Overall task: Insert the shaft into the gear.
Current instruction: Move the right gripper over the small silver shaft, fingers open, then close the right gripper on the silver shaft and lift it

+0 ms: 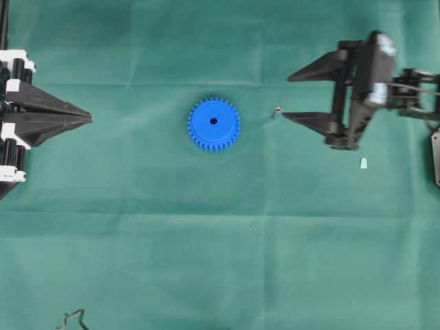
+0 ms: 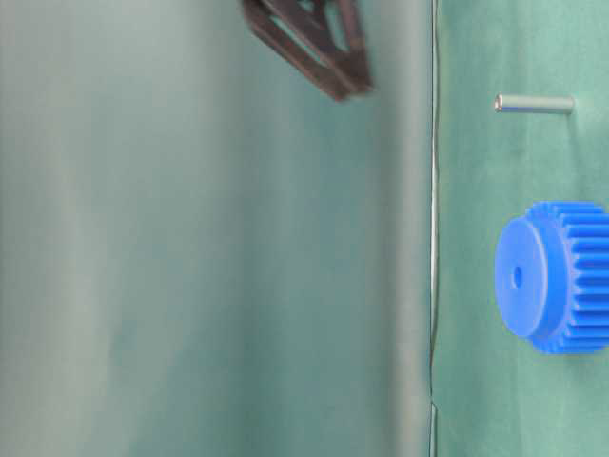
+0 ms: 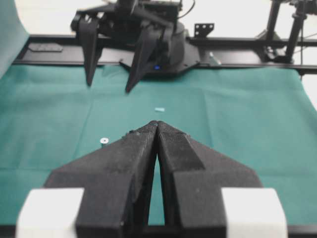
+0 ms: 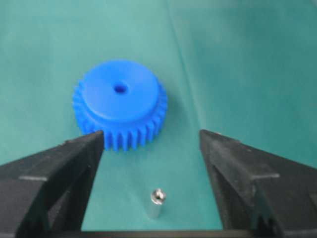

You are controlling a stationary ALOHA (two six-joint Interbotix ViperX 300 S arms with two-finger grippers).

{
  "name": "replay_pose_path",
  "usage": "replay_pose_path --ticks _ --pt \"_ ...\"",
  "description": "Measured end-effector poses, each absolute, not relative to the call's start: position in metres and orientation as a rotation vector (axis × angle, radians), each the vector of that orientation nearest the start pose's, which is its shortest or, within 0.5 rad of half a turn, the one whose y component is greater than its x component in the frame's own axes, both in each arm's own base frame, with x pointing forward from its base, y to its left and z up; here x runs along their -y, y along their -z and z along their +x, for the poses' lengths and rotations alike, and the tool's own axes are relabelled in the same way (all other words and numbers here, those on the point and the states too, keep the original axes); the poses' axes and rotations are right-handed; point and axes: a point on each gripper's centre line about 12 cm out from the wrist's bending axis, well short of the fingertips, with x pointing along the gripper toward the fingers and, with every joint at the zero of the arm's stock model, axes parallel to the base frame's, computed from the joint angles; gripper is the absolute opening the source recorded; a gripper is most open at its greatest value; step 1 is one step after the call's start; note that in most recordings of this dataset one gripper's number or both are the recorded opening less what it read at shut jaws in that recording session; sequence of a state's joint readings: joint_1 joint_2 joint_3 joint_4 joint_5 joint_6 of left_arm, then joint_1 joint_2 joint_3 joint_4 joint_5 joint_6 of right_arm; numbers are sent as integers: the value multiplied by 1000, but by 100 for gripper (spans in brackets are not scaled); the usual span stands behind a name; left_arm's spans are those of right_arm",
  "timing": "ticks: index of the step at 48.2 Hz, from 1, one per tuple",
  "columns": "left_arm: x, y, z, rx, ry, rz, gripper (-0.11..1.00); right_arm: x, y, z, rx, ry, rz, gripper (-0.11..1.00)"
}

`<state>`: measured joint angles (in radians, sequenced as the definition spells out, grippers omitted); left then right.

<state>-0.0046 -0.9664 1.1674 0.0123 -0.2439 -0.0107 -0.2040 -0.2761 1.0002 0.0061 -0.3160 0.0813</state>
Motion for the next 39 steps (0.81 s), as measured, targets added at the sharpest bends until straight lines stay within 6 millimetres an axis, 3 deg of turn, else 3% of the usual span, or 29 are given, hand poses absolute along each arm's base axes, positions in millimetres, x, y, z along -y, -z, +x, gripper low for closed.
replay_pose_path --ticks 10,21,39 --pt "1 -290 200 31 7 3 0 72 -151 317 -484 252 160 81" --pt "1 -289 200 21 7 1 0 76 -122 318 -557 289 207 80" --pt "1 -288 200 14 7 1 0 77 -117 317 -553 303 220 72"
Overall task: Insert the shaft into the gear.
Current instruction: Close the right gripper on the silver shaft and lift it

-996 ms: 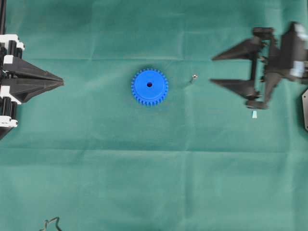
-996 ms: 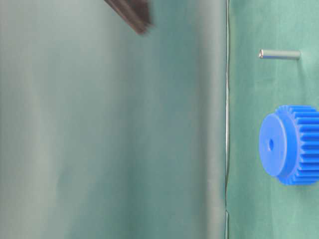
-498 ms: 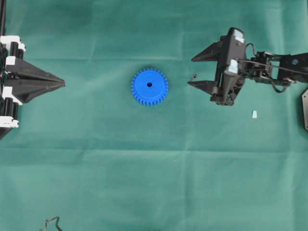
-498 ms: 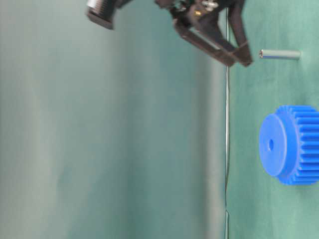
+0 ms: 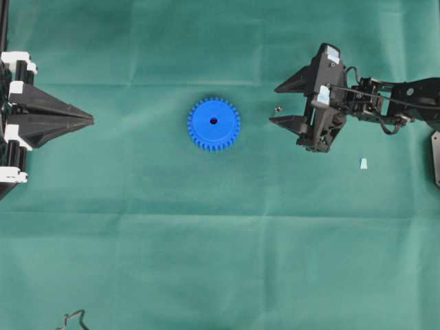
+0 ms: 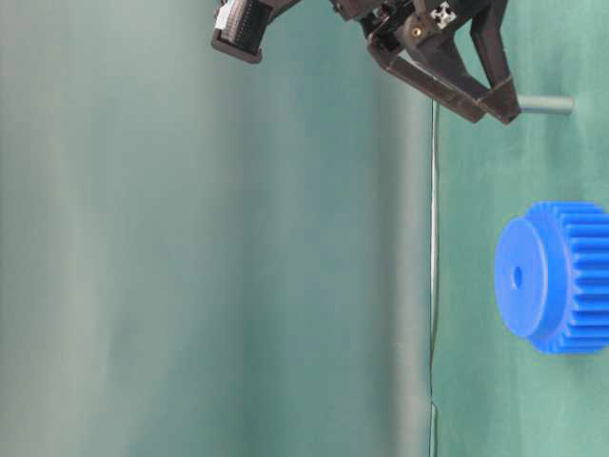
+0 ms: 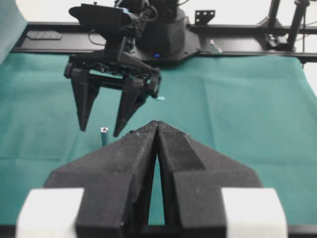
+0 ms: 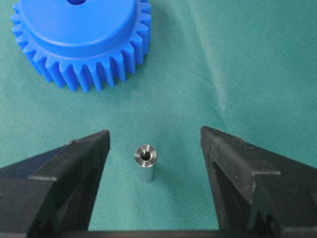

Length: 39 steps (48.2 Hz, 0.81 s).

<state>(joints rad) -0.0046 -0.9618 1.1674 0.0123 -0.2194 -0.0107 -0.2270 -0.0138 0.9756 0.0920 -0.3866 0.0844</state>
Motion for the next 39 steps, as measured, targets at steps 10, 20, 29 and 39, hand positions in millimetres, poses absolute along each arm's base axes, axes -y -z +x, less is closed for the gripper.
replay_pose_path --ticks 10,20,29,39 --pt "1 -288 200 12 7 1 0 77 -115 315 -562 303 221 48" --pt "1 -288 200 14 7 1 0 77 -112 315 -571 305 224 16" --pt "2 -288 199 15 9 3 0 77 -113 315 -570 304 223 16" --pt "1 -288 199 14 7 1 0 76 -119 318 -579 298 223 16"
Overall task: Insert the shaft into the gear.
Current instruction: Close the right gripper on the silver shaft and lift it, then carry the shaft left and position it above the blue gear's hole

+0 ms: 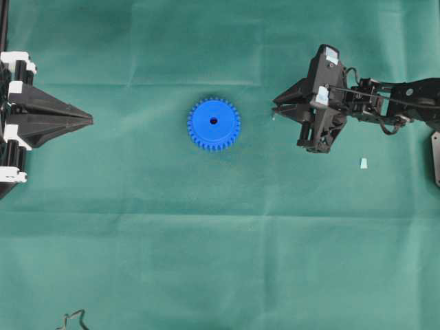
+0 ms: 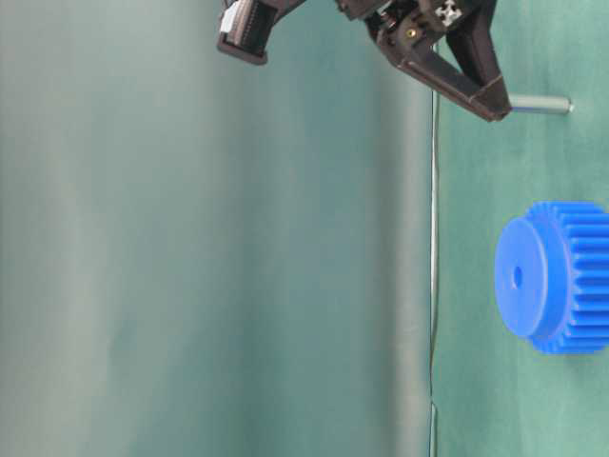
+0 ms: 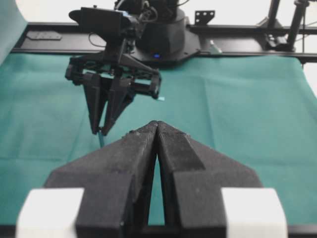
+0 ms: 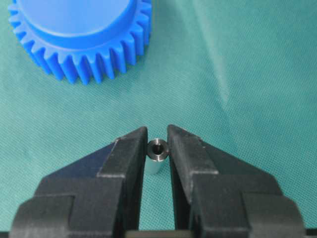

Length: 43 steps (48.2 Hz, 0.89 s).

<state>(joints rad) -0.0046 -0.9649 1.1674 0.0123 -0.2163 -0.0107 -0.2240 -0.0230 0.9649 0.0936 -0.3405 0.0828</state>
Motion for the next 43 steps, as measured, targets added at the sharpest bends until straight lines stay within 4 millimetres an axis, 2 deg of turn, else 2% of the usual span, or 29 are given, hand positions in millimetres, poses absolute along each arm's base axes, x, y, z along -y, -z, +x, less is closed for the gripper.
replay_pose_path --ticks 20,33,43 --pt "1 -288 199 14 8 3 0 71 -172 320 -602 260 211 16" --pt "1 -289 199 17 7 1 0 67 -178 319 -601 248 206 16" --pt "1 -292 200 23 7 1 0 65 -186 332 -567 234 197 16"
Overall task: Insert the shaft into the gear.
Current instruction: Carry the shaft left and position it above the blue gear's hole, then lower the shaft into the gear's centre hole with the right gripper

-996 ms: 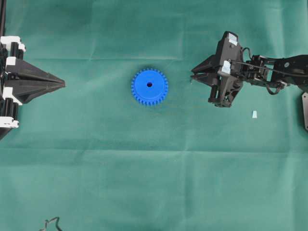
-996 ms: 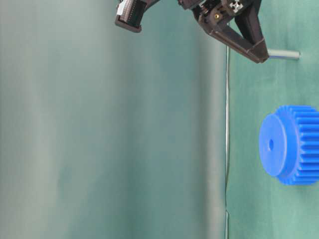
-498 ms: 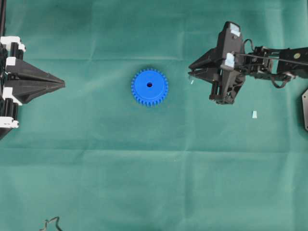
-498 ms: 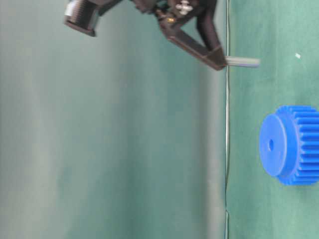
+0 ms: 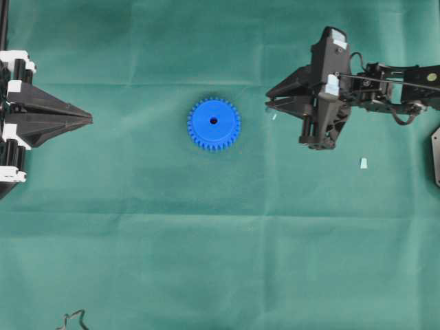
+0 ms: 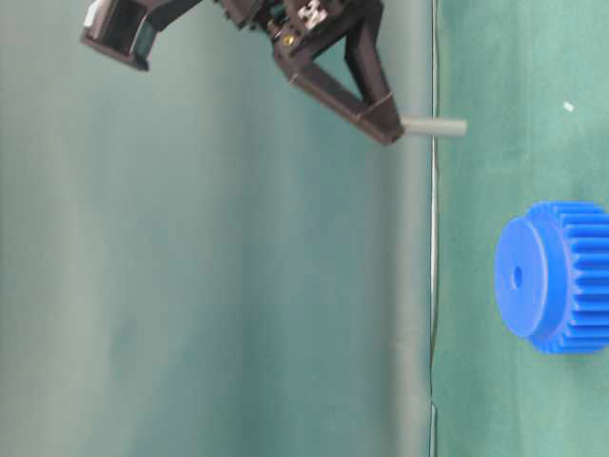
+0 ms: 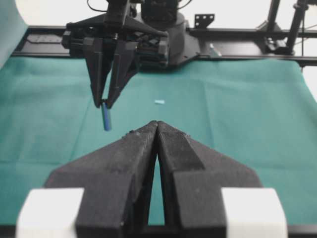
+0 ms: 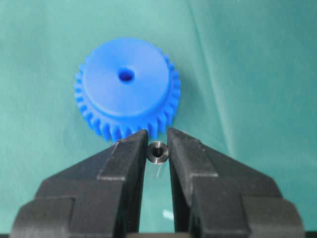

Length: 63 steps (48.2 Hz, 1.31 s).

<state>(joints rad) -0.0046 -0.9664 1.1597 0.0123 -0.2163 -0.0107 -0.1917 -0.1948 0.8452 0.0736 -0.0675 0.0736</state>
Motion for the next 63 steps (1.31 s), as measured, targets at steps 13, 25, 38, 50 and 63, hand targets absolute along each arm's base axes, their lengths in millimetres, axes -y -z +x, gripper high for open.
replay_pose_path --ticks 13,25,38,50,63 --pt "2 -292 200 23 9 3 0 59 -191 376 -548 194 178 16" --pt "2 -292 200 23 9 3 0 59 -191 414 -537 171 148 16" --pt "2 -292 200 25 9 1 0 61 -186 424 -546 171 149 16" --pt "2 -292 200 23 9 3 0 61 -176 425 -573 175 155 16" --pt "1 -292 200 23 7 1 0 62 -147 428 -639 181 167 16"
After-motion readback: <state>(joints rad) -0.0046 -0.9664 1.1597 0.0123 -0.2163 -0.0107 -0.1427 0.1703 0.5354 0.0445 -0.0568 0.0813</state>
